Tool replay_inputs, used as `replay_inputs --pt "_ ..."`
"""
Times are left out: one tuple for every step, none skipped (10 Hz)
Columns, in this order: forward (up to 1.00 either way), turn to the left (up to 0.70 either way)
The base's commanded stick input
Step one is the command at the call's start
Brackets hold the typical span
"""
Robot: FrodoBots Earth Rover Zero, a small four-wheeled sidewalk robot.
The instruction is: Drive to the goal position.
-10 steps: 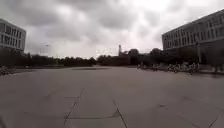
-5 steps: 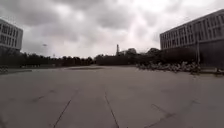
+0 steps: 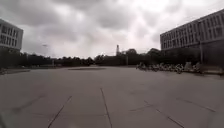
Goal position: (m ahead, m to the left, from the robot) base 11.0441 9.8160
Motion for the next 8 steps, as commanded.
replay_inputs --pt "0.70 0.00" --pt "0.70 0.00" --pt "0.70 0.00" --pt "0.70 0.00" --pt "0.70 0.00" --pt "0.70 0.00" --pt "0.70 0.00" --pt "0.70 0.00"
